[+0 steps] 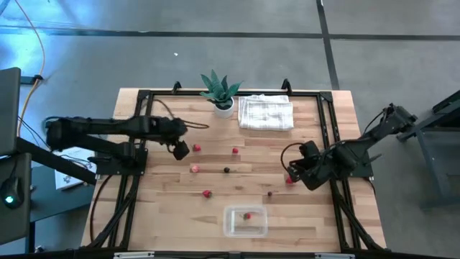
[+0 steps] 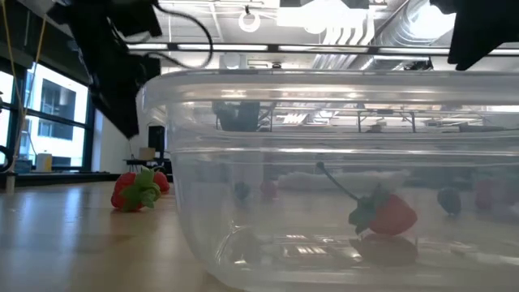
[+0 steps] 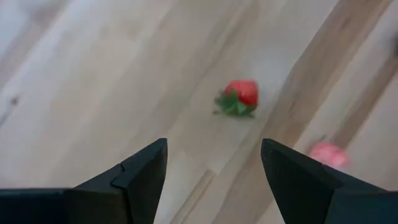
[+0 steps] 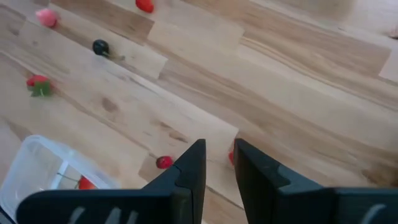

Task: Pick and placing Produce into tupperware
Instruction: Put the strawberry into the transparent bin

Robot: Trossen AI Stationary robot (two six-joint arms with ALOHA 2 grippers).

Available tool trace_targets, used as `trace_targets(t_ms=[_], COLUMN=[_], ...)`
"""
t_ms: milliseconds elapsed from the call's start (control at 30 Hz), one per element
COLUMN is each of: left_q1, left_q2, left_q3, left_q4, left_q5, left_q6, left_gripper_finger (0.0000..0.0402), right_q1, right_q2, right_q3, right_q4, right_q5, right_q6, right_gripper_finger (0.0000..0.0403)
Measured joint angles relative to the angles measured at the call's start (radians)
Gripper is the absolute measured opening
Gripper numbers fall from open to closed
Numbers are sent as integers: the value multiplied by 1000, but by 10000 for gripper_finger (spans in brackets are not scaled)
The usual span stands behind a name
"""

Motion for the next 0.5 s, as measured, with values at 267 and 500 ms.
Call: trace_targets(t_ms=[267, 500], left_q1=[10, 34], left_q2=[184, 209], left_q3=[0, 0], left_q4=[96, 148], left_q5=[125, 89], left_q6=[-160, -321], left_gripper_finger=[248, 248], right_q1=[-27, -27], right_q2=[0, 0], right_q3=[0, 0], right_q4=[77, 83], right_q5=[-1, -2], right_q6=[-90, -105], right_gripper_finger=[74, 74])
